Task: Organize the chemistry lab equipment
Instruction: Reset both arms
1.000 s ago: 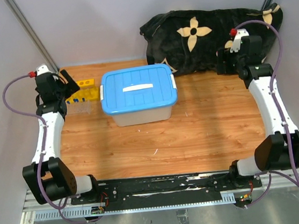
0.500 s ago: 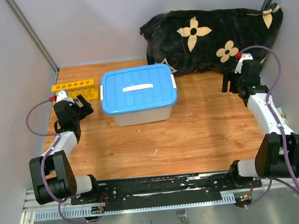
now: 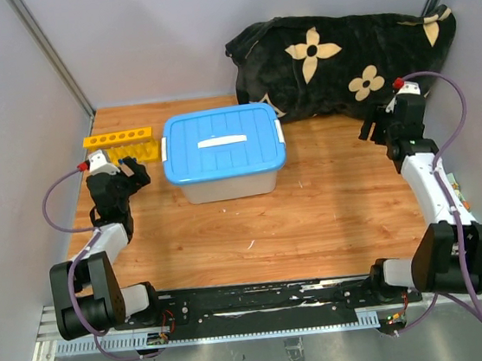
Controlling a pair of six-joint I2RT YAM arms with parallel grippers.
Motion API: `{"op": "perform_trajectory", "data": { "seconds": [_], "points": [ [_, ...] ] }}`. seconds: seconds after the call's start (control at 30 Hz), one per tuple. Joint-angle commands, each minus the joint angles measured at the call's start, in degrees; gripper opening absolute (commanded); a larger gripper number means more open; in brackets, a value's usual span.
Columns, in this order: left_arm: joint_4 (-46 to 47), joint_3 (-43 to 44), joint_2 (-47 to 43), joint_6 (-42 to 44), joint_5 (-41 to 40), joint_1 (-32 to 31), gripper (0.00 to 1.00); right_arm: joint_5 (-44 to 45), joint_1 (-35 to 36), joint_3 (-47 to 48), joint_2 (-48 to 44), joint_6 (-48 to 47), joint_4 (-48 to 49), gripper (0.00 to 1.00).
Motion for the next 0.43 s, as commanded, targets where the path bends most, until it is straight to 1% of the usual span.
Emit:
{"op": "perform_trajectory", "data": {
  "seconds": [0.0,0.07,0.13,0.2,0.27,0.3,0.4],
  "points": [
    [2.7,1.0,0.3,0.0,0.7,-0.1,0.97,9.0,2.0,-1.8,-3.3,0.4,2.8,0.69],
    [2.7,0.9,0.3,0.1,0.6,-0.2,0.97,12.0,3.6,-4.2,-5.0,-2.4,5.9,0.67],
    [2.7,0.7,0.4,0.2,0.6,-0.2,0.97,13.5,4.8,-4.8,-5.6,-4.1,6.4,0.65],
    [2.7,0.5,0.6,0.2,0.7,-0.2,0.97,13.8,5.8,-5.3,-5.7,-5.2,6.9,0.62],
    [2.7,0.5,1.0,0.3,0.6,-0.2,0.97,14.1,6.1,-5.5,-5.8,-5.5,7.0,0.62],
    [2.7,0.5,1.1,0.4,0.5,-0.2,0.97,14.1,6.1,-5.4,-5.9,-5.5,6.9,0.63],
    [2.6,0.6,1.1,0.3,0.5,-0.3,0.97,12.6,6.1,-4.5,-6.2,-6.0,5.7,0.71]
  ]
}}
